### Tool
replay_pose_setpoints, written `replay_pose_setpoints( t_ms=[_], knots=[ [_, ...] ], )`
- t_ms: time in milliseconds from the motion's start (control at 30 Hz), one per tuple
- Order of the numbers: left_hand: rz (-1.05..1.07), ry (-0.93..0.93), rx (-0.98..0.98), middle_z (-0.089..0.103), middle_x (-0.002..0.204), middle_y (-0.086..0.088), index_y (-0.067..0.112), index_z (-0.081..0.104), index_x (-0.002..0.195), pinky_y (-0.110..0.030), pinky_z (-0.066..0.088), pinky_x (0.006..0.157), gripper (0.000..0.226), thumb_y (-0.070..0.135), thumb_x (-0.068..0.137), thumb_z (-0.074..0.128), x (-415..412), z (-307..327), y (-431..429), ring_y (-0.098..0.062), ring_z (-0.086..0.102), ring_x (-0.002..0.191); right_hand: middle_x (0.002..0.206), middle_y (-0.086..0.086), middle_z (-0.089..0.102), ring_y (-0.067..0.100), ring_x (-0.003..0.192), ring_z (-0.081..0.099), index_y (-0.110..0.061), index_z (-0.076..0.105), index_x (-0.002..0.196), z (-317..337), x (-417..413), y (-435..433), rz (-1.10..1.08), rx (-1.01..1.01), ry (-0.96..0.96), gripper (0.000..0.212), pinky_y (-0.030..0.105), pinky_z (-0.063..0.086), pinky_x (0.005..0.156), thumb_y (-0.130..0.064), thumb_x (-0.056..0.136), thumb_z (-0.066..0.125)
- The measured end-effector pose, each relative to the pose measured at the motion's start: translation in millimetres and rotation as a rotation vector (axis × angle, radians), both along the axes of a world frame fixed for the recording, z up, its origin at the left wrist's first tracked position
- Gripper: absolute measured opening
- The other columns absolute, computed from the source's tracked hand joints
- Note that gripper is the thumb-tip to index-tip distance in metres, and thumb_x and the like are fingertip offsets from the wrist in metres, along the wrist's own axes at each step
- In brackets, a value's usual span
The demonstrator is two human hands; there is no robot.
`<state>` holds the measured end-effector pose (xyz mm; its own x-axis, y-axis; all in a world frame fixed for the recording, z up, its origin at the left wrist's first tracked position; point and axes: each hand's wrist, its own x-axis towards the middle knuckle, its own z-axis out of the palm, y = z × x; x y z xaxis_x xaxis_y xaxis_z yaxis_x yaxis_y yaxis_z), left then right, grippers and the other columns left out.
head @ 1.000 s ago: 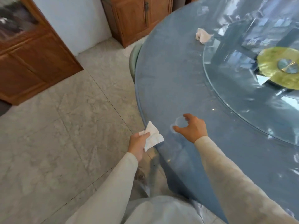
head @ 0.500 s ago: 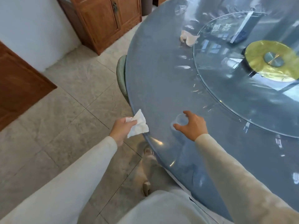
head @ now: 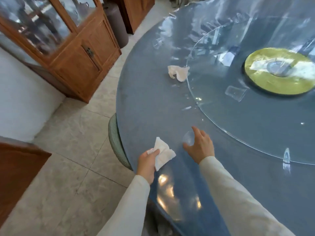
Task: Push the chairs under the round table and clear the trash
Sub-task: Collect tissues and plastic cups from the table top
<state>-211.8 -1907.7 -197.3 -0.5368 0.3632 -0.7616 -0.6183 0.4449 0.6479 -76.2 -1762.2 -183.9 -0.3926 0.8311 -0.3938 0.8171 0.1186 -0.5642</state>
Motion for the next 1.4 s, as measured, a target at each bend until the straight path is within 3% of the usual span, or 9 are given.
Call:
replay_pose_setpoints(
  t_ms=[233,400,533,667,900,967,1033,1200,1400],
  knots=[
    [-0.126,-0.036,0.033,0.076,0.085,0.000,0.012,0.068,0.104,-0.031,0.054,0.071,0.009,0.013,0.096,0.066,-29,-2,62,-0.018,0.072,0.078,0.144,0.008,0.049,0.034,0.128,0.047,-0.019,0.042,0.148,-7,-18,16,-0.105,-0.043,-0.057,0.067,0.039,0.043,0.099,-0.037,0.088,0.065],
    [-0.320,-0.047,0.045,0.074,0.119,-0.014,0.006,0.069,0.120,-0.034,0.055,0.085,0.028,0.018,0.094,0.068,-58,-10,95,-0.029,0.071,0.111,0.141,0.006,0.051,0.033,0.123,0.052,-0.021,0.041,0.146,-7,-27,22,-0.196,-0.080,-0.112,0.071,0.037,0.044,0.095,-0.044,0.084,0.066],
    [-0.416,-0.069,0.061,0.074,0.117,-0.014,0.004,0.069,0.118,-0.037,0.054,0.086,0.025,0.014,0.095,0.066,-81,-13,125,-0.027,0.072,0.099,0.143,0.003,0.050,0.029,0.127,0.050,-0.027,0.032,0.152,-4,-33,18,-0.254,-0.144,-0.143,0.093,0.035,0.041,0.101,-0.048,0.073,0.076],
    [-0.470,-0.095,0.065,0.073,0.120,-0.014,0.006,0.068,0.121,-0.043,0.051,0.098,0.027,0.015,0.096,0.066,-95,-17,149,-0.031,0.070,0.113,0.145,0.002,0.048,0.025,0.134,0.046,-0.027,0.030,0.155,7,-32,33,-0.335,-0.211,-0.078,0.110,0.034,0.036,0.109,-0.062,0.065,0.083],
    [-0.500,-0.070,0.079,0.074,0.118,-0.013,0.008,0.070,0.118,-0.043,0.052,0.096,0.025,0.015,0.093,0.069,-100,-18,180,-0.032,0.070,0.112,0.132,0.004,0.061,0.024,0.118,0.061,-0.020,0.052,0.141,-8,2,153,-0.856,-0.228,0.199,0.087,0.039,0.047,0.105,-0.060,0.070,0.083],
    [-0.505,-0.067,0.087,0.075,0.116,-0.012,0.008,0.070,0.117,-0.041,0.053,0.092,0.025,0.015,0.094,0.069,-99,-16,184,-0.032,0.070,0.111,0.123,0.006,0.065,0.026,0.101,0.067,-0.019,0.058,0.132,-24,17,193,-1.110,-0.311,0.342,0.100,0.043,0.057,0.092,-0.075,0.053,0.083],
    [-0.523,-0.051,0.094,0.077,0.109,-0.008,0.010,0.071,0.112,-0.037,0.051,0.086,0.019,0.016,0.094,0.068,-95,-13,184,-0.029,0.072,0.103,0.097,0.008,0.065,0.023,0.074,0.066,-0.013,0.057,0.117,-28,24,221,-1.268,-0.390,0.464,0.087,0.040,0.062,0.077,-0.070,0.057,0.083],
    [-0.537,-0.041,0.077,0.078,0.106,-0.010,0.010,0.073,0.108,-0.039,0.051,0.088,0.015,0.017,0.095,0.067,-90,-18,177,-0.030,0.072,0.103,0.091,0.013,0.062,0.028,0.081,0.072,-0.015,0.046,0.105,-15,20,266,-1.414,-0.452,0.458,0.072,0.041,0.063,0.078,-0.068,0.069,0.078],
    [-0.498,-0.066,0.077,0.077,0.111,-0.014,0.006,0.070,0.117,-0.039,0.054,0.087,0.022,0.013,0.097,0.064,-91,-20,173,-0.031,0.073,0.104,0.083,0.012,0.070,0.024,0.069,0.073,-0.012,0.058,0.104,-24,24,294,-1.486,-0.411,0.500,0.063,0.037,0.063,0.075,-0.055,0.067,0.085]
  ],
)
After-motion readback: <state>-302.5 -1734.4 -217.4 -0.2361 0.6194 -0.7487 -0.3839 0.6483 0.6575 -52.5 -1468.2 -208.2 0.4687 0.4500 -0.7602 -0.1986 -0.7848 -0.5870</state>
